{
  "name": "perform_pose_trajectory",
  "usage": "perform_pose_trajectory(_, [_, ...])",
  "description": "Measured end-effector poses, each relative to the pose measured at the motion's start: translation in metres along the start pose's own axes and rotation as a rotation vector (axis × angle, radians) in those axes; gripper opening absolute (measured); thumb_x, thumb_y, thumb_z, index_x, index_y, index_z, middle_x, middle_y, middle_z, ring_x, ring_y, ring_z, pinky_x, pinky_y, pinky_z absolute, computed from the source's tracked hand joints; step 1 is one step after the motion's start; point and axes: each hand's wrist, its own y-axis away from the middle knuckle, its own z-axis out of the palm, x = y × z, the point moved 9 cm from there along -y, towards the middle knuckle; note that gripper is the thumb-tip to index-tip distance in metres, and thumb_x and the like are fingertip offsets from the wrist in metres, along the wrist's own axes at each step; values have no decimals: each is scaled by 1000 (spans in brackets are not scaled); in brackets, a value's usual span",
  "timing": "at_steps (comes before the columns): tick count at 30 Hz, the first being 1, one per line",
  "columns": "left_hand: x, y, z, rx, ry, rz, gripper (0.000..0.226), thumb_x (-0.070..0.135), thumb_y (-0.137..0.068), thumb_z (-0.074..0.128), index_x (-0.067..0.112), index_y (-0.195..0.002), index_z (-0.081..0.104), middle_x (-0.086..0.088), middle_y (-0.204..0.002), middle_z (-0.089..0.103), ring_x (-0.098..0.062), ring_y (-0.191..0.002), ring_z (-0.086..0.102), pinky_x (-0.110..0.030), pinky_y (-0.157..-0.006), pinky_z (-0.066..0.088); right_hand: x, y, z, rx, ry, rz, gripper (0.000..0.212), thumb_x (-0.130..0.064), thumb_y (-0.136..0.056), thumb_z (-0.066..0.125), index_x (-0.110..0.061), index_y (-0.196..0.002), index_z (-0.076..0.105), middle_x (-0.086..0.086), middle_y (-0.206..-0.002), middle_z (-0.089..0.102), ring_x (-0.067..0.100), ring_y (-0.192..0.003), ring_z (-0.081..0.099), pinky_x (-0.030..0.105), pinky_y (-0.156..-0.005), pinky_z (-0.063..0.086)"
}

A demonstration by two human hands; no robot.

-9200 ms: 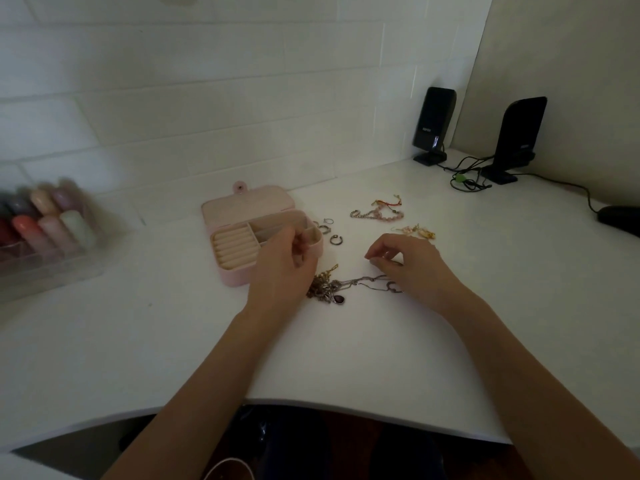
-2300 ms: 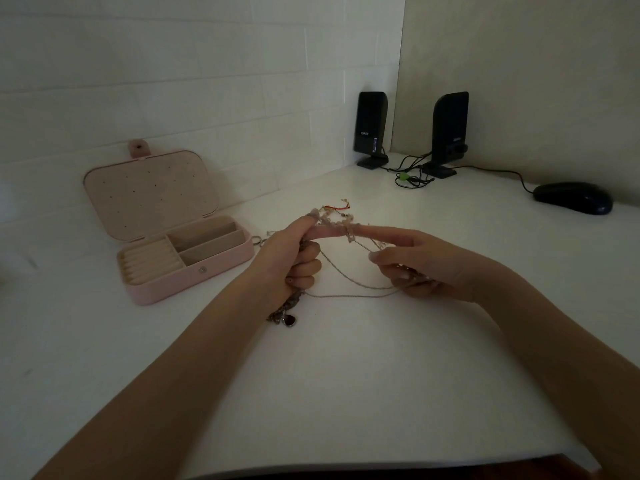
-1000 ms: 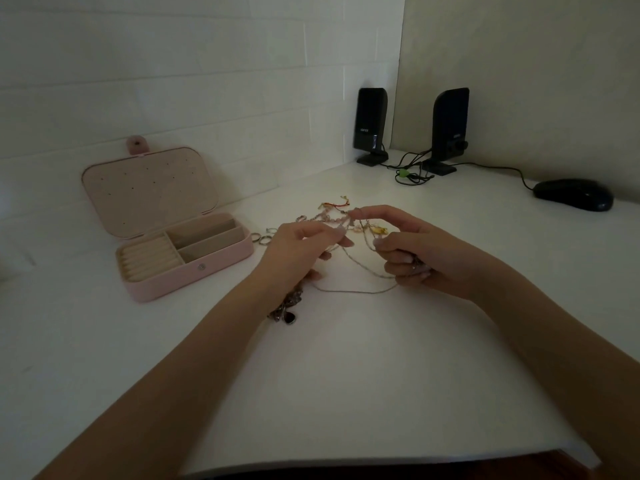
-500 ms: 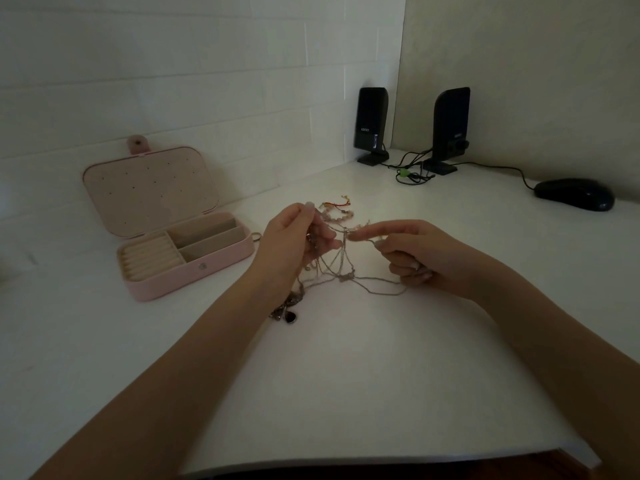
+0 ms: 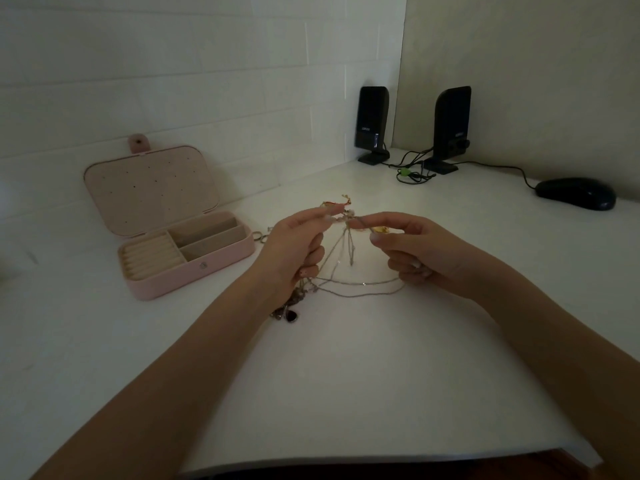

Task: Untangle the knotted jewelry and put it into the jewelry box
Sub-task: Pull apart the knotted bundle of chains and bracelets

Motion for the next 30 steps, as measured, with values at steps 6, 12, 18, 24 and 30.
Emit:
perform_pose_trajectory(6, [1,0,-2,47,-131,39,42,12,-95,55,36,-129,54,4,-53,52,-7,-37,31,-15,-35,27,8,-1,1,-11,-15,60,39,-9,-95,53,-34,-123,62,-4,-49,22,7,-42,18,18,-38,16])
perform_pose_trajectory(12, [-2,0,1,41,-245,78,75,4,-88,63,43,-144,31,-12,-87,62,-7,-39,38,-19,-37,34,6,1,3,-26,-7,71,35,-12,-95,54,-31,-123,63,-5,-50,21,7,-42,17,21,-41,12])
perform_pose_trajectory(18, [0,-1,-7,114,-246,103,67,9,-90,62,42,-141,35,-12,-101,67,-8,-41,40,-18,-36,36,8,-2,-7,88,2,63,25,-23,-99,49,-22,-114,68,-4,-48,24,7,-40,17,20,-40,11])
perform_pose_trajectory(24, [0,0,1,40,-256,99,78,14,-89,66,46,-144,22,-4,-81,73,-10,-40,38,-17,-37,34,9,-3,-11,124,-2,65,24,-21,-99,49,-14,-111,68,-4,-47,26,7,-39,18,20,-40,11])
perform_pose_trajectory(30, [-2,-2,0,46,-202,45,73,5,-92,56,40,-148,24,2,-57,55,-8,-38,37,-18,-37,30,13,-6,-24,248,19,61,21,-18,-98,51,-13,-102,71,-5,-47,26,8,-41,17,19,-41,13])
